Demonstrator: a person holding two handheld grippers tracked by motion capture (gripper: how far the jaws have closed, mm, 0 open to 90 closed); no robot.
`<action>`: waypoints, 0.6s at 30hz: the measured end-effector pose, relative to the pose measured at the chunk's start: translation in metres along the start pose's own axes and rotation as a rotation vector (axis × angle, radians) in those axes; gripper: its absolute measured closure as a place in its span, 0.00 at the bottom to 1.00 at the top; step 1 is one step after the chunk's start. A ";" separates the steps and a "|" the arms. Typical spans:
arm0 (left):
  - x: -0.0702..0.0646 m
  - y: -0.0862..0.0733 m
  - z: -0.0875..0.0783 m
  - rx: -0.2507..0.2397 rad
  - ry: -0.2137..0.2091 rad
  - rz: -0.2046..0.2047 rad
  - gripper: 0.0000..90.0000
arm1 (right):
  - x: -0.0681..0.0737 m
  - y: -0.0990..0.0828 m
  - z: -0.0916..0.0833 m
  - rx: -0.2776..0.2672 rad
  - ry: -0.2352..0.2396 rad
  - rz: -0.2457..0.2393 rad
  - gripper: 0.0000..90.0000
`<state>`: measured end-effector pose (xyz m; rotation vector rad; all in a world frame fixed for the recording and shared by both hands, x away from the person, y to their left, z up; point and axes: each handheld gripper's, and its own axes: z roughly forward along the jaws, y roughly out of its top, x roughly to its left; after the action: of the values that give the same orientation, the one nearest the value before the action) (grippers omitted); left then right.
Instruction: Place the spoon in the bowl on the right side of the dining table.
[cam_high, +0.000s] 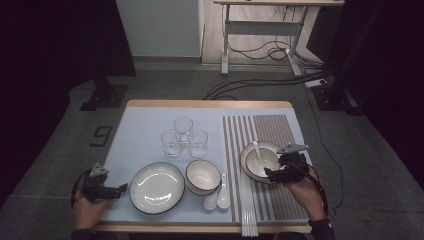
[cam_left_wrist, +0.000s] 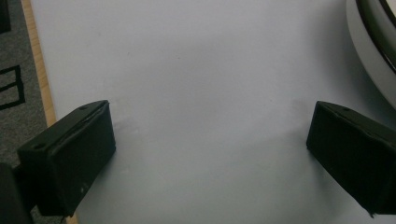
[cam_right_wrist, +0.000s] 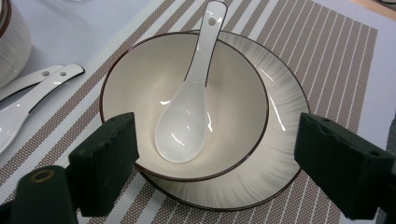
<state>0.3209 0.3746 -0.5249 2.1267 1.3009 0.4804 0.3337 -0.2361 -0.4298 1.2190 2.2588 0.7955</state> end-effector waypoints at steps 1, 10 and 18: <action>0.000 0.000 0.000 0.000 0.000 0.000 0.01 | 0.000 -0.001 -0.001 -0.001 0.003 0.001 0.14; 0.000 0.000 0.000 0.000 0.000 0.000 0.01 | 0.003 -0.019 -0.002 0.003 -0.016 -0.006 0.07; 0.000 0.000 0.000 -0.001 0.001 -0.001 0.01 | 0.006 -0.031 0.000 0.010 -0.014 0.000 0.00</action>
<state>0.3208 0.3744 -0.5250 2.1247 1.3020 0.4812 0.3119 -0.2449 -0.4509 1.2258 2.2537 0.7744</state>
